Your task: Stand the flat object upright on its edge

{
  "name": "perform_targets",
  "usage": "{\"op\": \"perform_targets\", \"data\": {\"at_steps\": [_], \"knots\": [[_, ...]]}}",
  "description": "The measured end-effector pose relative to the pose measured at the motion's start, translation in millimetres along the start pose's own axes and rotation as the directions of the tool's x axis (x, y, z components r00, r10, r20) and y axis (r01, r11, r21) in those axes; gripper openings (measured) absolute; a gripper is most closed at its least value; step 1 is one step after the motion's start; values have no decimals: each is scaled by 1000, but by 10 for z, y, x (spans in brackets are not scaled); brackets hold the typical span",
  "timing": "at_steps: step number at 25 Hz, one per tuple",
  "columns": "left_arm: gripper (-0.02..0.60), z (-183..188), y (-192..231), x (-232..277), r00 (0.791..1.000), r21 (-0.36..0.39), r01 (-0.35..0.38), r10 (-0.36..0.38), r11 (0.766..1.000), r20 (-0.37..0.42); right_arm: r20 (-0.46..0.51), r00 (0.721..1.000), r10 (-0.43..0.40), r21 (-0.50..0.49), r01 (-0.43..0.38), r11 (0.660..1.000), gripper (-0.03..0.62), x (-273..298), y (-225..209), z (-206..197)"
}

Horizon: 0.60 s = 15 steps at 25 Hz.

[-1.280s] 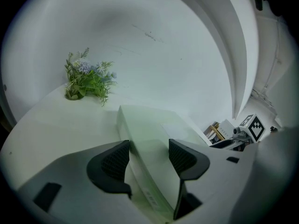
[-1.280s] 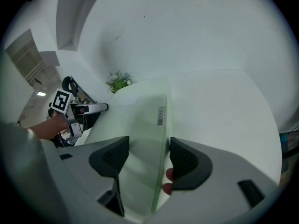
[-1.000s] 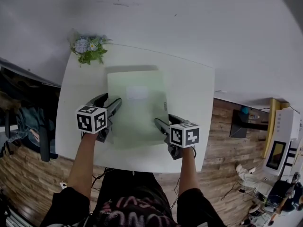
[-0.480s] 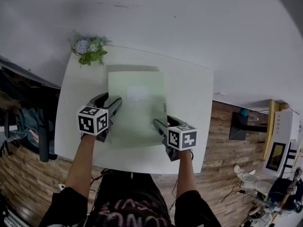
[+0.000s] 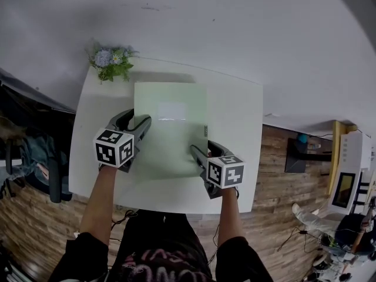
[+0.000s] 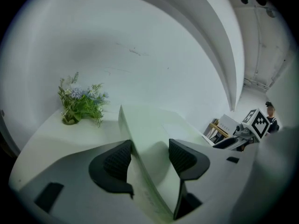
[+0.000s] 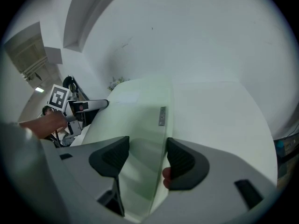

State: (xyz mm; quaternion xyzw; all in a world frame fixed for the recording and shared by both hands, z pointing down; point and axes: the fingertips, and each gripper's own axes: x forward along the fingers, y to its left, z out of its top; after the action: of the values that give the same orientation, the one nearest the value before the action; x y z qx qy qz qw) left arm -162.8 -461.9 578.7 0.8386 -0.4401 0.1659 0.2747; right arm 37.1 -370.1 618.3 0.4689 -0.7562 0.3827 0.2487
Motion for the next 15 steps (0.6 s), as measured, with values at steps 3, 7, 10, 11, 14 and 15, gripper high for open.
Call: {"op": "perform_targets", "data": {"at_steps": [3,7,10,11,14,15], "knots": [[267,82,-4,-44,1000,33,5,-6,999,27,25,1000,-11,-16,11,1000,262,-14,42,35],[267,207,-39,-122,998,84,9,-14,996,66,76,997,-19,-34,22,999,262,-60,97,91],[267,312,-72,-204,994,122,6,-19,993,109,113,993,-23,-56,29,998,262,-95,140,148],[267,346,-77,-227,992,135,1,-18,991,123,124,992,-24,-65,32,997,262,-99,154,171],[267,439,-95,-268,987,165,-14,-13,986,162,161,987,-26,-87,41,995,262,-113,172,238],[267,466,-104,-282,984,172,-16,-15,985,176,173,985,-25,-93,42,995,262,-121,175,256]]}}
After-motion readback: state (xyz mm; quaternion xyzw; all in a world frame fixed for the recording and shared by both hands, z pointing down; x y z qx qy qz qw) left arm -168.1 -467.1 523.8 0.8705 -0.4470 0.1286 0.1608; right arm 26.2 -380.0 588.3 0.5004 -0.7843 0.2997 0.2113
